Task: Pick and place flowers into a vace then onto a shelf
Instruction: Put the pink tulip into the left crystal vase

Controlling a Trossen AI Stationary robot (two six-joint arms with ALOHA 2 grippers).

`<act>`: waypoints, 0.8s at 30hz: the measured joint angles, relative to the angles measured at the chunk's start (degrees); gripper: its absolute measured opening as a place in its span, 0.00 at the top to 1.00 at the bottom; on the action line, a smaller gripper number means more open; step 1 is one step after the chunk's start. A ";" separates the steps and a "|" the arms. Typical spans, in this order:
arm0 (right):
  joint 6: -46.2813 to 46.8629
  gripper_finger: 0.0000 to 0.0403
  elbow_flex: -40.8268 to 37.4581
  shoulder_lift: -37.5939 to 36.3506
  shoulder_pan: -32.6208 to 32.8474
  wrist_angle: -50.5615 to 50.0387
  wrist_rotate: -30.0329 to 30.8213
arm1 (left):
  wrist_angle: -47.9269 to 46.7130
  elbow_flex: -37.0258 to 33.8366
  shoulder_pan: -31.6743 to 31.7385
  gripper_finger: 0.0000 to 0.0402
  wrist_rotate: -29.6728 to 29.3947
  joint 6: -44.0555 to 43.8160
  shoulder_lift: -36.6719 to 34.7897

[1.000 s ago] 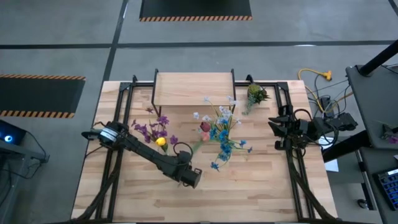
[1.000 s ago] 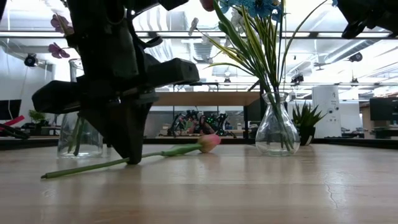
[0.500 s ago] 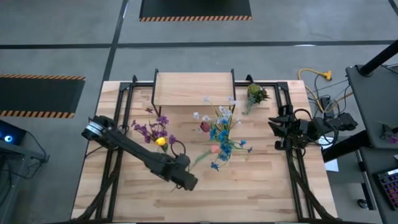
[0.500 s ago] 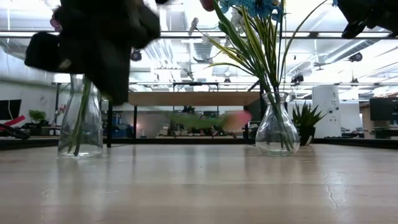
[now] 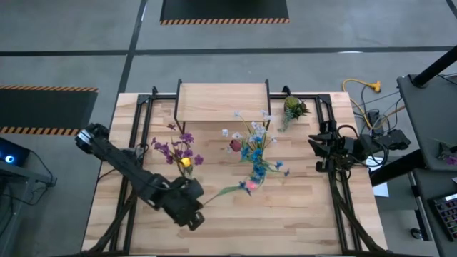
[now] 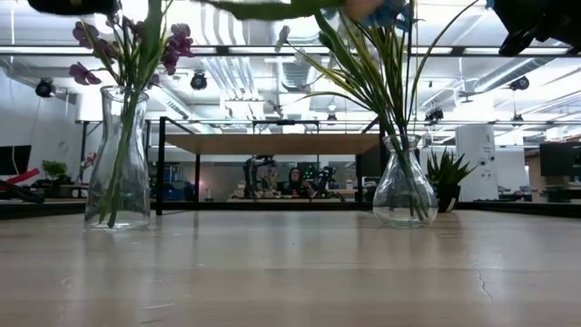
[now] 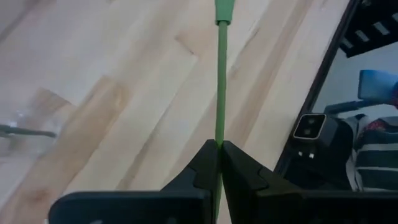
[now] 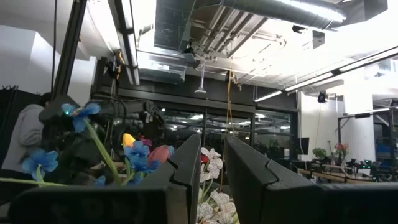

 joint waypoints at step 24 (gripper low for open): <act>0.00 0.84 0.00 0.00 0.00 0.07 0.01 | -0.04 -0.03 -12.33 1.00 -27.97 20.80 -8.29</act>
